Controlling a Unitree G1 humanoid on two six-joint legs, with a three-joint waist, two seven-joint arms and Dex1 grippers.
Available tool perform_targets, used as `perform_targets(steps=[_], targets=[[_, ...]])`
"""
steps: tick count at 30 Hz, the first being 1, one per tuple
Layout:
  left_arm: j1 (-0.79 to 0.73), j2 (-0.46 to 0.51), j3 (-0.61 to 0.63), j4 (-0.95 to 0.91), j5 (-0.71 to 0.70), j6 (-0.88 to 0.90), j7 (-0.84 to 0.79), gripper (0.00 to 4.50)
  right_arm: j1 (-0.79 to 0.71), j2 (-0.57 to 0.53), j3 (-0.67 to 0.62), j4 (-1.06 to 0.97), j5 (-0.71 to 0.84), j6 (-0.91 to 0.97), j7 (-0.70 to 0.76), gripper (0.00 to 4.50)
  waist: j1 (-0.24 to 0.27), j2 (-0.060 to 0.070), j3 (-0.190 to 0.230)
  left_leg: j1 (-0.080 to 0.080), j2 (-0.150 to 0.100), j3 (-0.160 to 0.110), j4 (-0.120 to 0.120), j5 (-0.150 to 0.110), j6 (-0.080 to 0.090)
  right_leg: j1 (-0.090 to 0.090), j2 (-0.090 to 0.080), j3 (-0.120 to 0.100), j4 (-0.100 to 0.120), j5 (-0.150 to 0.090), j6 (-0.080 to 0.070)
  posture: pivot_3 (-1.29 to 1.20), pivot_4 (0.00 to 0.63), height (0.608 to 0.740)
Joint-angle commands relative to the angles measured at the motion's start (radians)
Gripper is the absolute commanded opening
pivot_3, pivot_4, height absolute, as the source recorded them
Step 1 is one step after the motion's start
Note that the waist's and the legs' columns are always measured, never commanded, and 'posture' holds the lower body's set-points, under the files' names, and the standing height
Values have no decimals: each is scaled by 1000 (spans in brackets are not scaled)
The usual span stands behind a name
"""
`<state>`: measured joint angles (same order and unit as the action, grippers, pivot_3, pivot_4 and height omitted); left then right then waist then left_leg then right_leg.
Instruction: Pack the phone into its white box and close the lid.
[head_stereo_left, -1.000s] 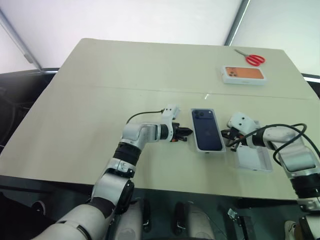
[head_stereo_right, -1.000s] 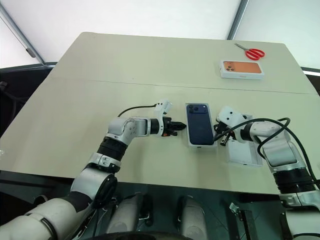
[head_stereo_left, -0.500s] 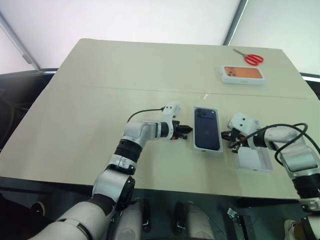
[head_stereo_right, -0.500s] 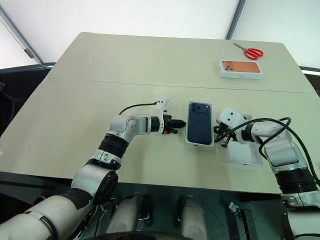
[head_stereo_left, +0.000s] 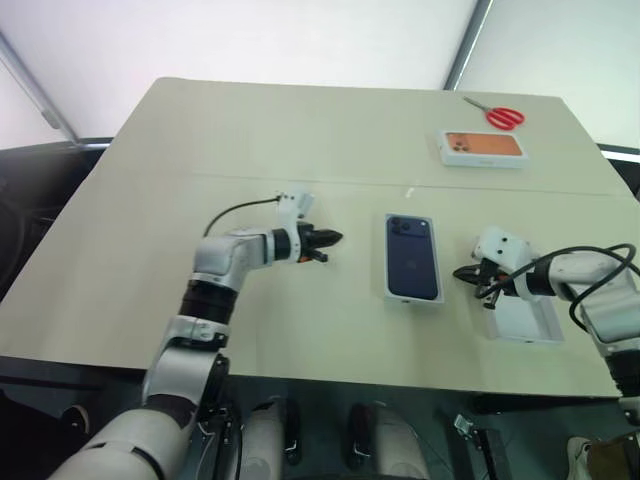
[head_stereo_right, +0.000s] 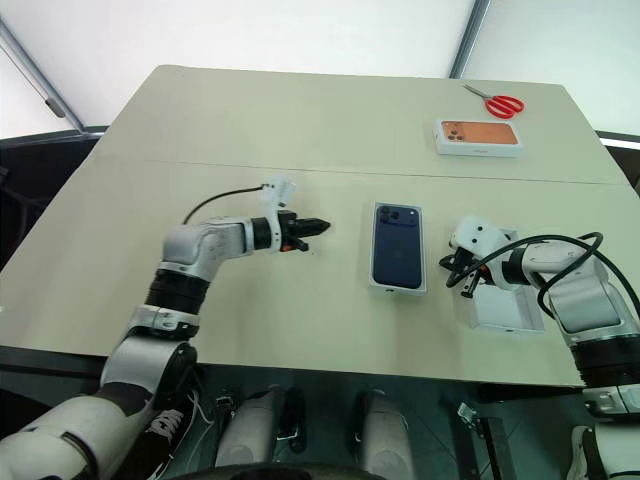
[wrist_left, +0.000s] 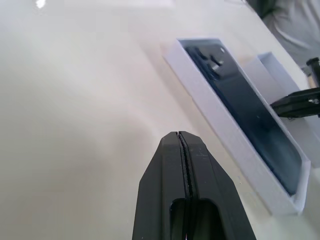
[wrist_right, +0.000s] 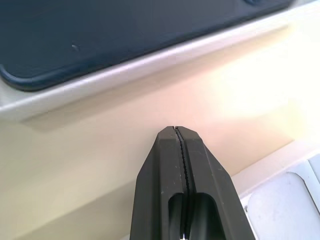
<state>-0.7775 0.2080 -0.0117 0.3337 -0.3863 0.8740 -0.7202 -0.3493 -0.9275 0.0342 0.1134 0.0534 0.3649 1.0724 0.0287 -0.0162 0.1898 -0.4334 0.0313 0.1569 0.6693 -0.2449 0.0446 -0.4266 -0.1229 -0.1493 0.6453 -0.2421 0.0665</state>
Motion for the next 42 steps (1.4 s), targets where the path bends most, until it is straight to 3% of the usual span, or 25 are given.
perform_targets(steps=[1,2,4,7,13,15,18,21,29,34,42], targets=[[18,28,17,-97,-39,-11,-35,33,12,-31,-23,-12,20,-19,30,0,1,0,0,0,0,0,0,0,0,0,0,0,0,0,0,0,150,738],[29,46,17,-115,-39,-15,-41,33,8,-35,-28,-6,27,-19,39,0,1,0,0,0,0,0,0,0,0,0,0,0,0,0,0,0,150,738],[41,71,30,-136,-49,-18,-47,531,-21,-26,-49,4,69,38,53,0,-5,0,0,0,0,0,0,0,0,0,0,0,0,0,0,0,150,738],[68,118,35,-180,-59,-56,-85,1704,-73,-5,-69,-16,116,119,37,812,-18,0,0,0,0,0,0,0,0,0,0,0,0,0,0,0,150,738],[115,187,65,-237,-80,-158,-161,4500,-67,-17,-120,-144,209,272,17,3917,-19,0,0,0,1,0,-1,0,-1,-1,0,0,0,0,0,0,150,738],[136,221,53,-240,-70,-191,-194,4500,-38,-42,-123,-181,200,311,-1,4409,-16,0,0,0,0,0,-1,0,-1,-1,0,0,0,0,0,0,150,738],[184,272,47,-303,-114,-198,-274,4500,-48,-79,-117,-179,143,378,-83,4409,-17,1,0,0,0,1,-1,0,0,-1,-1,0,0,0,0,0,150,738],[220,279,51,-352,-111,-272,-294,4500,-85,-64,-153,-213,184,641,-171,4409,-17,1,0,0,0,1,-1,0,-1,-1,-2,0,0,0,0,0,150,738],[292,296,52,-358,-40,-600,-368,4500,-85,-75,-205,-397,341,1191,-212,4409,-20,2,0,-1,0,0,-2,0,-1,-3,-2,0,0,0,-1,0,150,738],[335,321,9,-361,-1,-721,-426,4500,-103,-16,-222,-406,341,1250,-354,4409,-20,3,-1,-2,0,1,-2,-1,0,-3,-2,0,-1,1,-2,0,150,738],[355,286,-10,-380,-6,-753,-386,4500,-118,49,-228,-374,432,1250,-584,4409,-19,3,-1,-8,0,1,0,0,0,-9,-1,0,0,1,-1,0,150,738]])
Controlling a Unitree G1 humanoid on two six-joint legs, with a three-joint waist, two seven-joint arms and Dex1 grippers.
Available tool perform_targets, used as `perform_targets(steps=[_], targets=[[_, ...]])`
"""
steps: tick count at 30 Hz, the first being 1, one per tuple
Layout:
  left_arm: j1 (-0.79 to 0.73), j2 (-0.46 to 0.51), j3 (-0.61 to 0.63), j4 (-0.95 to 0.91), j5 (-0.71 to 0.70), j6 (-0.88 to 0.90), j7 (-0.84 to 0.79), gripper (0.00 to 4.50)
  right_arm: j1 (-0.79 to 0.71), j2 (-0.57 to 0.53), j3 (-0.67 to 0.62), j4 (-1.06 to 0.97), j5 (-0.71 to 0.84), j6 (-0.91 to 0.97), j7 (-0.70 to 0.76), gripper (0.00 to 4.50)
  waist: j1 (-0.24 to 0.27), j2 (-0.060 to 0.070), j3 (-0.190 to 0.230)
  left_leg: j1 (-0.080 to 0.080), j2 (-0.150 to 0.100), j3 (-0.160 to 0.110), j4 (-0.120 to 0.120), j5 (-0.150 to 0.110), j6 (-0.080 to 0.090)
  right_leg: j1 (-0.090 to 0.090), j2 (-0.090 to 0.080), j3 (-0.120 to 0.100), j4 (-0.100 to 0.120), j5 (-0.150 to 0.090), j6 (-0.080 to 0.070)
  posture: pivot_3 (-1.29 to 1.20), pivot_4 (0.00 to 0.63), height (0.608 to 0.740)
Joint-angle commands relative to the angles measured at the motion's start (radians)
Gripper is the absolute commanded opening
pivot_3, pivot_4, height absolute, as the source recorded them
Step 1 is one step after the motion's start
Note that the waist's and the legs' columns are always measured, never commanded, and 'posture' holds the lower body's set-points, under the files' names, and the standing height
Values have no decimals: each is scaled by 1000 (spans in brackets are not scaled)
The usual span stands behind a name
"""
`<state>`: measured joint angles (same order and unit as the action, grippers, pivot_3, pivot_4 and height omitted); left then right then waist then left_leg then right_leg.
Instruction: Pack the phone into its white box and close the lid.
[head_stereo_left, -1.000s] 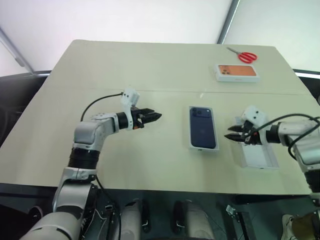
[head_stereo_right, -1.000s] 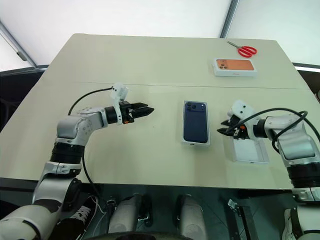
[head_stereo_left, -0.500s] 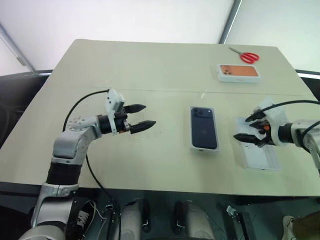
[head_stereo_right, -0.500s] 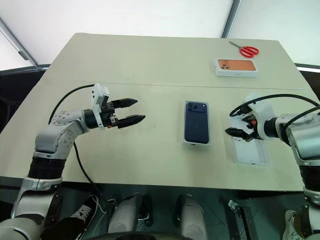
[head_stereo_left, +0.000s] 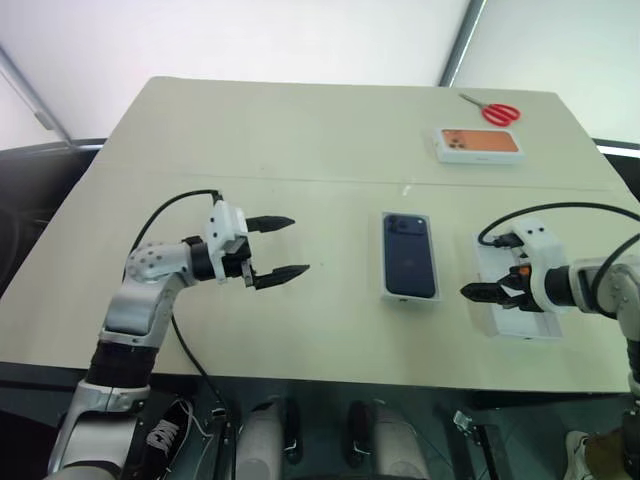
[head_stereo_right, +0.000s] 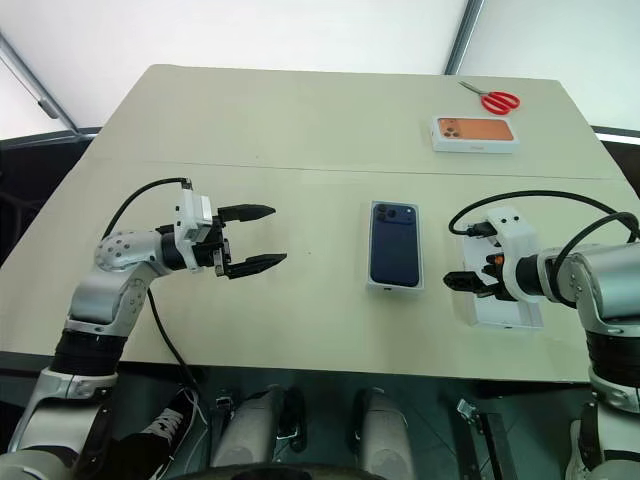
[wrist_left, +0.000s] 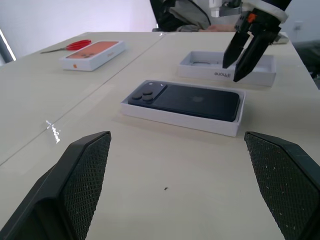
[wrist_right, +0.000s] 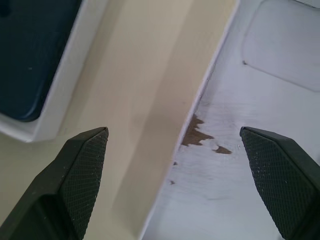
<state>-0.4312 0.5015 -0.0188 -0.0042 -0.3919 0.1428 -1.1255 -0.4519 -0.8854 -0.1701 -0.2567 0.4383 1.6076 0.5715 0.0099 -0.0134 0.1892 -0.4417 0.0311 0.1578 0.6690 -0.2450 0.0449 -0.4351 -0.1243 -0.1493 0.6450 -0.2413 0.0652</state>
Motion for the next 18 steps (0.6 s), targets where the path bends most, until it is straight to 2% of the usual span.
perform_targets(steps=[1,6,9,12,13,18], targets=[[10,-12,-3,-45,1,-20,29,4500,-15,8,-13,-2,66,7,-103,4409,0,0,0,0,0,0,0,0,0,0,0,0,0,0,0,0,150,738],[20,-20,-6,-53,5,-15,61,4500,-32,48,-60,79,202,7,-272,4409,-1,-1,-1,0,1,0,0,0,0,1,2,0,0,0,0,0,150,738],[25,-18,-4,-56,6,-14,70,4500,-45,36,-54,94,274,7,-354,4409,-4,-1,-1,0,1,0,0,0,0,1,3,0,0,0,0,0,150,738],[22,-20,-1,-56,2,-7,81,4500,-43,22,-38,96,365,7,-419,3648,-5,-1,-1,0,1,0,0,0,0,1,3,0,0,0,0,0,150,738],[22,-20,-1,-56,1,-6,83,4500,-42,19,-35,96,390,7,-439,3262,-5,-1,-1,0,1,0,0,0,0,1,3,0,0,0,0,0,150,738],[22,-25,-5,-57,3,-5,100,4500,-28,10,-32,106,469,7,-548,674,-4,-1,-1,0,1,0,0,0,0,1,4,1,0,0,0,0,150,738]])
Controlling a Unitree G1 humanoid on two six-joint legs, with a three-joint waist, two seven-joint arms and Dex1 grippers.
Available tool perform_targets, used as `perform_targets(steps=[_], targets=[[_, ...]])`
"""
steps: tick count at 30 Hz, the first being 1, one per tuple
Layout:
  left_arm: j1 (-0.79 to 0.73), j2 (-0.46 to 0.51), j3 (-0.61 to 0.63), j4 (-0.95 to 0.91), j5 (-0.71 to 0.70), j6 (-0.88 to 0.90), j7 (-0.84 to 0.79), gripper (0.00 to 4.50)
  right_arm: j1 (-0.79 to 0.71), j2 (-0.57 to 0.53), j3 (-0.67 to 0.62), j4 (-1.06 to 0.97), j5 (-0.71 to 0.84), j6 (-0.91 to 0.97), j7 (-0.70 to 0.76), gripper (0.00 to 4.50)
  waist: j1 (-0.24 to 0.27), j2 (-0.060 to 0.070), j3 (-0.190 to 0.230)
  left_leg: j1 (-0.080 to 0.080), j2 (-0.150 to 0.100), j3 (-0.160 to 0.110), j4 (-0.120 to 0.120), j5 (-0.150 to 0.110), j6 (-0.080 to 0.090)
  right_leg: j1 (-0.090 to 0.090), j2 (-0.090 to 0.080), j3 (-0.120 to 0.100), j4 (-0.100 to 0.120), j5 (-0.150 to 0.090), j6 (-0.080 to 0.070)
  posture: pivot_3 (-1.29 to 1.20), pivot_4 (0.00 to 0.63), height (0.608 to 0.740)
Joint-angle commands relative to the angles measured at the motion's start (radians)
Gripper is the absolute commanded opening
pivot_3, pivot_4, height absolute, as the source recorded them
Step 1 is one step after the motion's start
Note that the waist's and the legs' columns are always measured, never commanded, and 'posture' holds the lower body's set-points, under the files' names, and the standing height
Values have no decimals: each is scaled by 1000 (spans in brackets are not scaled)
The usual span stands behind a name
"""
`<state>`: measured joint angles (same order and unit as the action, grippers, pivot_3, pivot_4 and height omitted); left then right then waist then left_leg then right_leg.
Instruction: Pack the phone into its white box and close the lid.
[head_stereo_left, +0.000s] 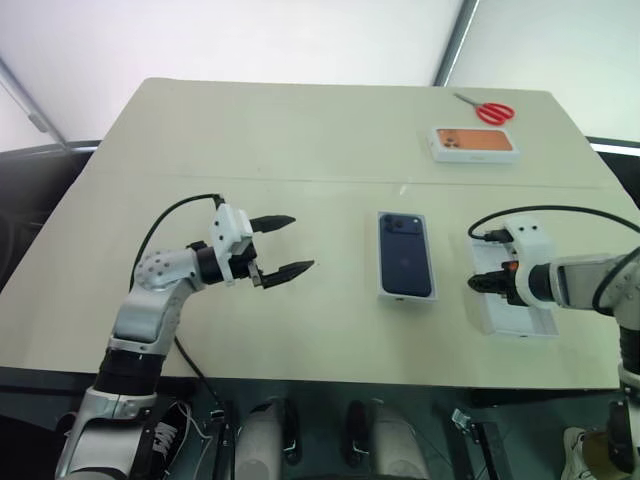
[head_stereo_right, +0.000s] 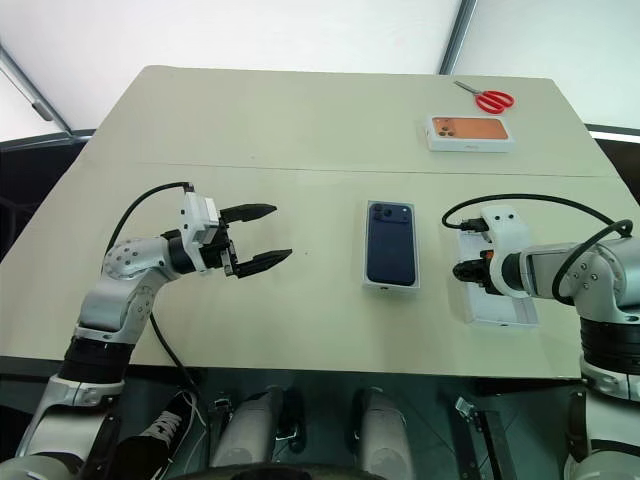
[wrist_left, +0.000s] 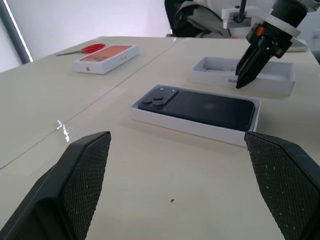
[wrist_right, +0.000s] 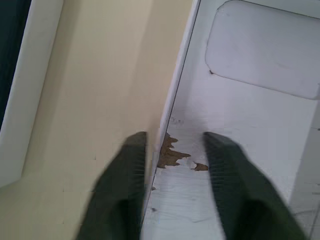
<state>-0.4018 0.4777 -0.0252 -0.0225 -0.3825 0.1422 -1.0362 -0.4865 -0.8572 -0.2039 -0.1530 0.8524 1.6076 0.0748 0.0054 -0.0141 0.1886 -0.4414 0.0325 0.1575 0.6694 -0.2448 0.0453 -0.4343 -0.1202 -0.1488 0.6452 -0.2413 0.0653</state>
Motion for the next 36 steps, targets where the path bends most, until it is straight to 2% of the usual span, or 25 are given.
perform_targets(steps=[1,2,5,9,12,16,19,22,27,31,33,35,36], targets=[[-7,-2,2,-40,-8,0,15,4500,5,-16,2,7,74,7,-68,247,0,0,0,0,0,0,0,0,0,0,0,0,0,0,0,0,150,738],[-7,-3,1,-38,-6,2,17,4500,4,-14,1,12,87,7,-87,76,0,0,0,0,0,0,0,0,0,0,0,0,0,0,0,0,150,738],[-8,-4,-1,-31,-1,2,25,4500,-7,16,-23,33,121,7,-151,76,1,0,0,0,0,0,0,0,0,0,0,0,0,0,0,0,150,738],[-13,-3,-3,-24,-1,13,29,4500,-95,87,-81,72,134,7,-221,76,-9,-1,-1,0,0,0,0,0,0,1,1,1,0,0,0,0,150,738],[-27,-4,1,-6,0,30,42,4500,-241,204,-193,110,91,7,-246,76,-22,1,0,0,1,0,0,0,0,-1,1,1,1,0,0,0,150,738],[-52,-14,16,27,-7,67,69,4500,-387,334,-311,166,129,4,-212,76,-18,2,0,-1,1,1,-2,2,-2,-3,3,2,2,0,0,0,150,738],[-64,-20,26,38,-10,85,93,4500,-431,383,-353,157,143,-6,-187,76,-15,2,-1,-1,0,1,-2,1,-2,-3,3,2,2,0,0,0,150,738],[-69,-26,37,38,-21,111,120,4500,-497,519,-509,172,208,-1,-224,76,-19,2,-1,-2,-1,3,-1,1,0,-3,2,2,2,0,0,0,150,738],[-87,-58,51,31,-33,156,185,4500,-454,764,-608,126,419,6,-354,76,-21,2,-1,-1,0,2,-2,2,-1,-3,3,2,3,0,0,0,150,738],[-95,-79,43,16,-49,194,209,4500,-348,852,-551,106,583,-25,-462,76,-19,2,-1,-1,-1,2,-2,2,-1,-3,2,2,3,0,0,0,150,738],[-99,-88,41,15,-54,213,223,3986,-296,858,-509,115,682,-87,-530,0,-18,2,-1,-1,-1,2,-2,2,0,-3,2,2,3,0,0,0,150,738],[-94,-95,40,3,-79,243,217,3210,-232,849,-438,115,795,-145,-579,0,-20,2,-1,-1,-1,2,-2,2,0,-3,2,2,3,0,0,0,150,738],[-90,-97,37,-2,-71,240,224,2683,-203,837,-398,107,829,-169,-598,0,-24,2,-1,-1,-1,2,-2,2,0,-3,2,2,3,0,0,0,150,738]])
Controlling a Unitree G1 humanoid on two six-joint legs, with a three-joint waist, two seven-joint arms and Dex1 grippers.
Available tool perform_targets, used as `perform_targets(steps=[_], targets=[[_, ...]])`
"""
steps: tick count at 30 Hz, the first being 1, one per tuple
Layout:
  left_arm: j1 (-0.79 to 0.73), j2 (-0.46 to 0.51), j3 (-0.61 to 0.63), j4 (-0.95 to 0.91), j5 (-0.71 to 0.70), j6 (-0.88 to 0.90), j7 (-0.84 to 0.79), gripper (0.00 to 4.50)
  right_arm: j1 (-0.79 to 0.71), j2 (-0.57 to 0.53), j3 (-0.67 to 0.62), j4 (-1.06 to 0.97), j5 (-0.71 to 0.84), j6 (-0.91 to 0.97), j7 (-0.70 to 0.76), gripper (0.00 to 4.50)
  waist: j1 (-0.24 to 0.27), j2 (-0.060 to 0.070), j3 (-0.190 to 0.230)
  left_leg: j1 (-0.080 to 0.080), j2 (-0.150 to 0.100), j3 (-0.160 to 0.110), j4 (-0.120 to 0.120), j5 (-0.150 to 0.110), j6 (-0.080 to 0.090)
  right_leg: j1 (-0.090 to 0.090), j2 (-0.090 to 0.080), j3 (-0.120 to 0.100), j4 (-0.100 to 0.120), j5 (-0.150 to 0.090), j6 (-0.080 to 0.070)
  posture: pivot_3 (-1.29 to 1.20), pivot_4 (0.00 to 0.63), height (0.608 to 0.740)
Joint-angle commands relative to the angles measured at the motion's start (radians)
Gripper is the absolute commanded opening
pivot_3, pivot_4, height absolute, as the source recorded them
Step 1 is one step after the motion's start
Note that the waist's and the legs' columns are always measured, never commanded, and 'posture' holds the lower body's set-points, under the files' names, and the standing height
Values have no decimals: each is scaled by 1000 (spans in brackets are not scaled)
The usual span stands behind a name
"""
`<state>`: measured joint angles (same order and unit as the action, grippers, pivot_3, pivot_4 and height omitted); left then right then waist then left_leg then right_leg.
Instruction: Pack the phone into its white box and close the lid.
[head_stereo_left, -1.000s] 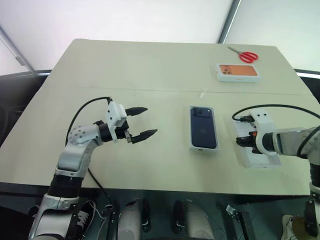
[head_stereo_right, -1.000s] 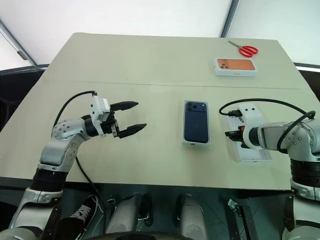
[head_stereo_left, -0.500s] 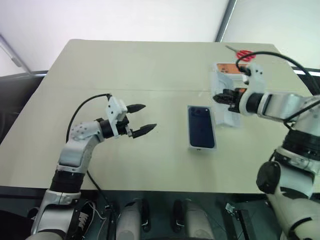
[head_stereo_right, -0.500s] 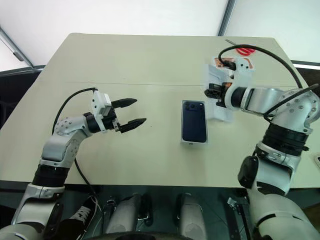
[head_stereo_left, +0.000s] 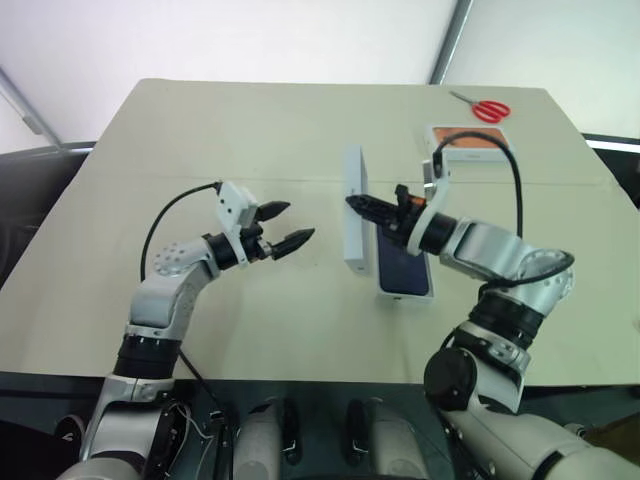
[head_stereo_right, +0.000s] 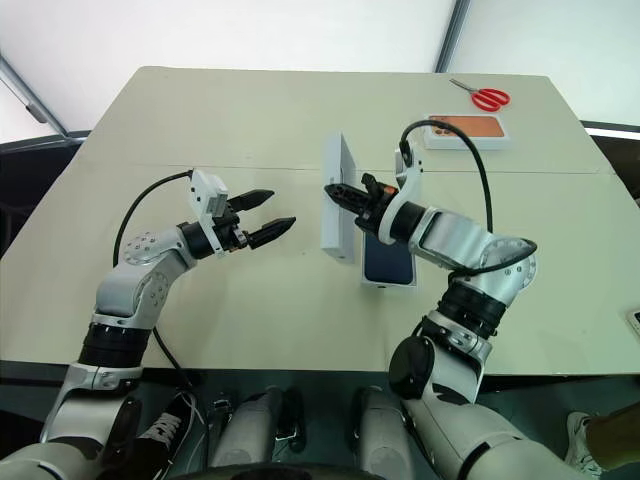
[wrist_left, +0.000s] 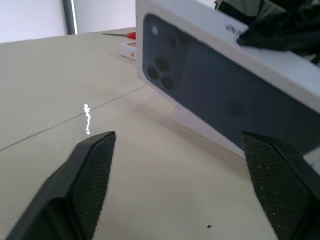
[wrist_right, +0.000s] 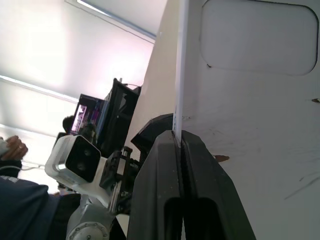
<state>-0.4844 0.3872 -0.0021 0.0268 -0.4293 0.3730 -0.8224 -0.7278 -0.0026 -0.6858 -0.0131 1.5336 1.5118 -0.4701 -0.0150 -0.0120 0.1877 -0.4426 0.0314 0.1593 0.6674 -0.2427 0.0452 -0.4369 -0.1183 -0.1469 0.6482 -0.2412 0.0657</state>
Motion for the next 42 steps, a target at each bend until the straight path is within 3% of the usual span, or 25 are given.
perform_targets(steps=[1,5,7,13,19,22,25,27,34,37,40,42], targets=[[-4,-11,9,-54,-18,13,19,2190,63,-31,119,-37,178,-99,-68,0,-5,0,0,0,0,0,0,0,0,0,0,0,0,0,0,0,150,738],[-4,-49,-14,-46,-1,19,56,219,121,-87,234,-6,322,-240,-135,0,-5,0,0,0,0,0,0,0,0,0,0,0,0,0,0,0,150,738],[-11,-68,-23,-32,3,23,66,88,144,-117,294,-12,390,-298,-159,0,-5,0,0,0,0,0,0,0,0,0,0,0,0,0,0,0,150,738],[-37,-162,-102,49,82,-30,102,88,176,-211,378,-4,403,-399,-104,0,2,0,0,0,0,0,0,0,1,0,0,0,0,0,0,0,150,738],[-69,-269,-159,226,146,-128,95,0,200,-284,410,-10,341,-465,-37,2995,0,0,0,0,0,0,0,0,1,1,0,0,-1,0,0,0,150,738],[-89,-297,-159,227,138,-129,86,0,151,-429,442,-40,151,-430,132,4478,1,1,0,0,1,0,0,0,1,0,1,0,-1,0,0,0,150,738],[-114,-316,-160,269,148,-144,85,0,77,-632,469,0,-97,-484,390,4478,6,1,0,-1,0,0,2,-1,3,-1,0,0,-1,0,0,0,150,738],[-121,-325,-164,289,159,-162,85,0,64,-711,505,23,-225,-510,520,4478,7,0,0,-1,0,0,2,-5,9,0,0,0,-1,0,0,0,150,738],[-169,-373,-191,396,208,-238,79,0,93,-768,565,32,-550,-654,732,4478,5,0,0,0,1,0,2,-4,7,1,0,-1,-1,0,0,0,150,738],[-203,-391,-187,428,214,-262,68,0,126,-773,615,-10,-675,-703,787,3593,7,0,0,0,1,0,2,-3,7,1,0,-1,-1,0,0,0,150,738],[-225,-390,-175,453,216,-268,67,0,141,-822,711,20,-944,-889,827,2004,8,0,0,0,0,0,2,-3,7,1,-1,-1,-1,0,0,0,150,738],[-223,-379,-171,446,220,-267,66,0,135,-806,695,57,-991,-916,824,1045,6,0,0,0,0,0,3,-3,6,1,-1,-1,-2,0,1,0,150,738]])
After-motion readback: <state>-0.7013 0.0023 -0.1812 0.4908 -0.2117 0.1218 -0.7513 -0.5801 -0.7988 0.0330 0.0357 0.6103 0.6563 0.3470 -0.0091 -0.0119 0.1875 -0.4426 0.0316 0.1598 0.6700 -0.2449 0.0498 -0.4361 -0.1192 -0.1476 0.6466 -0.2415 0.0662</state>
